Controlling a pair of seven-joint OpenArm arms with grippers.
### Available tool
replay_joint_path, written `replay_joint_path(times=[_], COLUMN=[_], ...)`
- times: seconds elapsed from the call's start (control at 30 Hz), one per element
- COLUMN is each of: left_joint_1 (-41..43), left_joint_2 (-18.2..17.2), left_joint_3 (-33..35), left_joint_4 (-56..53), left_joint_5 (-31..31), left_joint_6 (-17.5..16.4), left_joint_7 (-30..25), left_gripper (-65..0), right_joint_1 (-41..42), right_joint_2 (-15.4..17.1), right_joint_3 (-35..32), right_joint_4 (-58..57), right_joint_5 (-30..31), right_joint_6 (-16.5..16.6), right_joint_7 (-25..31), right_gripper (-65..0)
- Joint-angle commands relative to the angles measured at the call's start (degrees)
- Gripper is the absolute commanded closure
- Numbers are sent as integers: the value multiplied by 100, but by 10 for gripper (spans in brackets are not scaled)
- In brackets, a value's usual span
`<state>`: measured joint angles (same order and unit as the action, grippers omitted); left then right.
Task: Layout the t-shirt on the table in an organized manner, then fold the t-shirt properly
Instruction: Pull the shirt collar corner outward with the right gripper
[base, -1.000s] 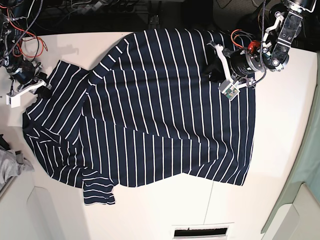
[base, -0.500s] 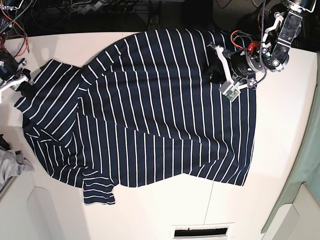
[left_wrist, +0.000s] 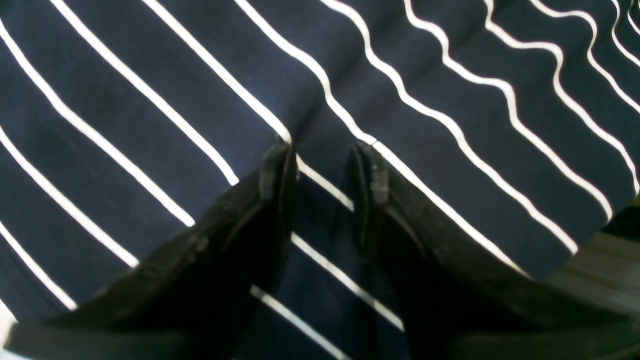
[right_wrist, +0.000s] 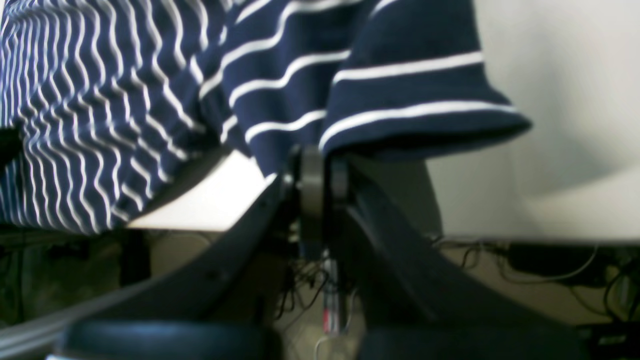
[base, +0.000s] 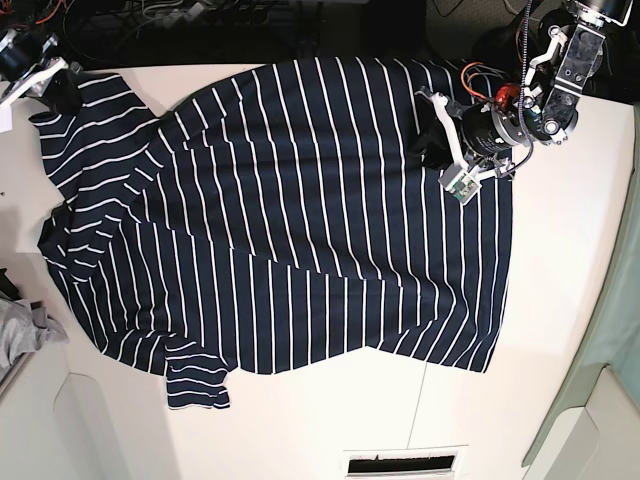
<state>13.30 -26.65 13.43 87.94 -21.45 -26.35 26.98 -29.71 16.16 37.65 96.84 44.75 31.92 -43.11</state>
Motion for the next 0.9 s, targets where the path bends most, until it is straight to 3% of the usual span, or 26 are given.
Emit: replay_joint_path(times=[0.0,0.2,0.5,0.87], left_joint_1=[-61,-94,-109,-111], left_joint_2=[-66,-68,-68,-68], left_joint_3=[-26,-26,-26,-26], left_joint_4=[37,37,37,37], left_joint_5=[55,76,94,96], left_joint_6=[42,42,42,42], left_joint_7=[68,70,63,61], left_gripper=[-202,-202,-202,-202], right_joint_1=[-109,-614,-1178,-1349], right_joint_2=[20,-192,-208,-424], right_joint_3=[55,221,361,361], right_joint_4=[192,804,1309,1556], right_joint_5=[101,162,411,372], right_joint_6=[44,42,42,44], right_joint_7=[98,105,17,-42], right_gripper=[0,0,0,0])
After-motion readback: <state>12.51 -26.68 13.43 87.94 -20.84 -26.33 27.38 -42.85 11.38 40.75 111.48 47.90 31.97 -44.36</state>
